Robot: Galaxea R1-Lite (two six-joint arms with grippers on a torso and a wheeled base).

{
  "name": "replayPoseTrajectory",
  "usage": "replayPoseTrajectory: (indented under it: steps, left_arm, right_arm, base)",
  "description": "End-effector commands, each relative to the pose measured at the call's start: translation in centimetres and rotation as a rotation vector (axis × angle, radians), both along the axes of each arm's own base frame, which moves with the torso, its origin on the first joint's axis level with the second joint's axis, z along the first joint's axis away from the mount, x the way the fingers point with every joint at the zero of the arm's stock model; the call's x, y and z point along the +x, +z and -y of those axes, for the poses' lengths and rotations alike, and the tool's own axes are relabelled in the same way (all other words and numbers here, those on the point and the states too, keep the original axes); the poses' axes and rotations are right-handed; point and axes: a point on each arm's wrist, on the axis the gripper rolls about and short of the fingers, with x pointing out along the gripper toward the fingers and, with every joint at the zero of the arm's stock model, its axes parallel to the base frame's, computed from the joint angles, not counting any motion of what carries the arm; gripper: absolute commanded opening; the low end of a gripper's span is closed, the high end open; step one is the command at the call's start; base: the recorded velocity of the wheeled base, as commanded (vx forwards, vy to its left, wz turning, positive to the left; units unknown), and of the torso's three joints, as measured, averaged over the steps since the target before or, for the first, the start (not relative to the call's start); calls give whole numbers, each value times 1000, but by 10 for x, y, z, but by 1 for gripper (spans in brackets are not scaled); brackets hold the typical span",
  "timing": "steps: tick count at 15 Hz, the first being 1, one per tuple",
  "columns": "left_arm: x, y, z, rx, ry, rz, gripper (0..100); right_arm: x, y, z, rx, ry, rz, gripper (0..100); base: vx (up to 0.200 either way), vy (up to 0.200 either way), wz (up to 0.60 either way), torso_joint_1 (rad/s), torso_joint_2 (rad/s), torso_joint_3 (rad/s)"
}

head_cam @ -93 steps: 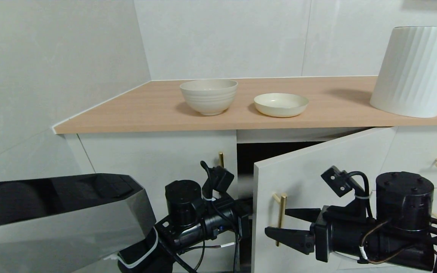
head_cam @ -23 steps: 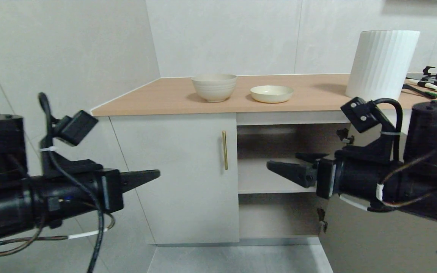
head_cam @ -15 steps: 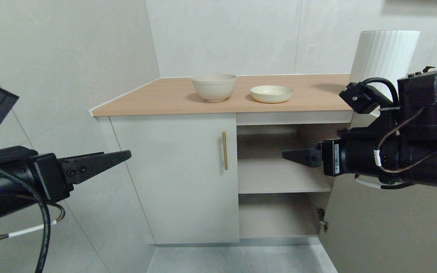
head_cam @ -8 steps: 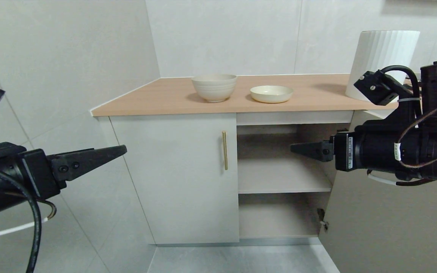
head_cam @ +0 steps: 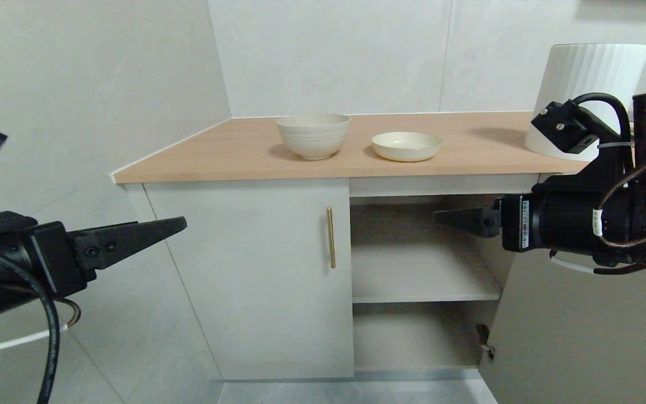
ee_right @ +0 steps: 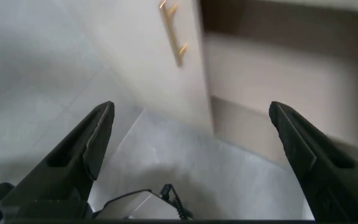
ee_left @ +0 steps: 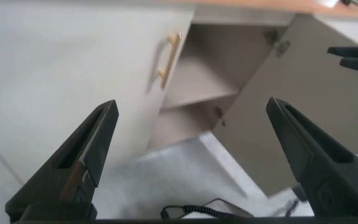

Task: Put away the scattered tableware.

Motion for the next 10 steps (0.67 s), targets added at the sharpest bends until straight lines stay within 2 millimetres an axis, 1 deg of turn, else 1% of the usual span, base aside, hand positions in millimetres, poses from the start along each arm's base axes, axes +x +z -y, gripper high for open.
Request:
replayPoseTrajectory:
  steps: [1,7,10]
  left_arm:
    - [2,-1,0,1,-1,-9,100]
    - [2,-2,0,-3,-1,-15,100]
    - [2,-2,0,-10,0,-17,100]
  right_arm:
    - [-1,1,0,3,1,4,100]
    - [-7,6,4,38,4,9,100]
    - [-19,9,11,50,24,27,100]
  base:
    - [200,0,0,2,2,-7]
    - [200,0,0,6,1,2]
    - [0,0,0,0,0,0]
